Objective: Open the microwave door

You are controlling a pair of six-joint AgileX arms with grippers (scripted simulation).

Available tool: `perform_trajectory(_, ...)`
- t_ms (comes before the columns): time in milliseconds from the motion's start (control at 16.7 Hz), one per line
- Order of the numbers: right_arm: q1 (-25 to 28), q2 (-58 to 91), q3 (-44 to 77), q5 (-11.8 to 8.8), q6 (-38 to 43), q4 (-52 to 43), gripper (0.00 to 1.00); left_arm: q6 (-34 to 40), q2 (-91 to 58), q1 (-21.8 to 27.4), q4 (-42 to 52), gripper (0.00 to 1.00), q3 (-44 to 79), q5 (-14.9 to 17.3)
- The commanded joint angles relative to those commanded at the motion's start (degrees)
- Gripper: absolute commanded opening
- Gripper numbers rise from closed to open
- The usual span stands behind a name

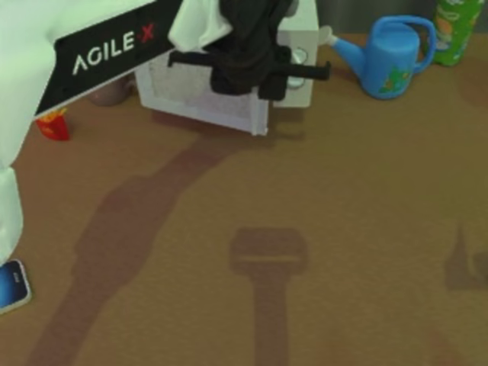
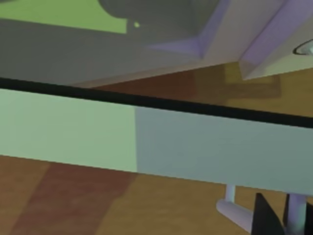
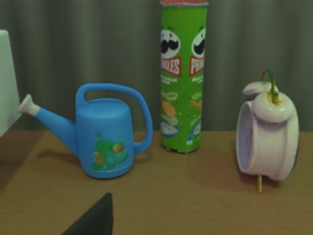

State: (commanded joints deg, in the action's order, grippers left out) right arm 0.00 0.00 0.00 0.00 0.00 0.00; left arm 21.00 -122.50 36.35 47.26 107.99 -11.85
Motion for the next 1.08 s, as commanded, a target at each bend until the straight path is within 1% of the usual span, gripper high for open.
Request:
perform_trajectory(720,0.00,0.00,0.00,0.00,0.00,0.00,1.00,0.00,0.00,0.00,0.00,0.00,0.00,0.00)
perform_trajectory(840,0.00,0.00,0.00,0.00,0.00,0.00,1.00,0.09,0.22,0.37,-0.14,0.00,0.04,0.43)
perform_trajectory(1080,0.00,0.00,0.00,0.00,0.00,0.00,1.00,-3.11,3.08,-0.37,-2.29,0.00,-4.39,1.79)
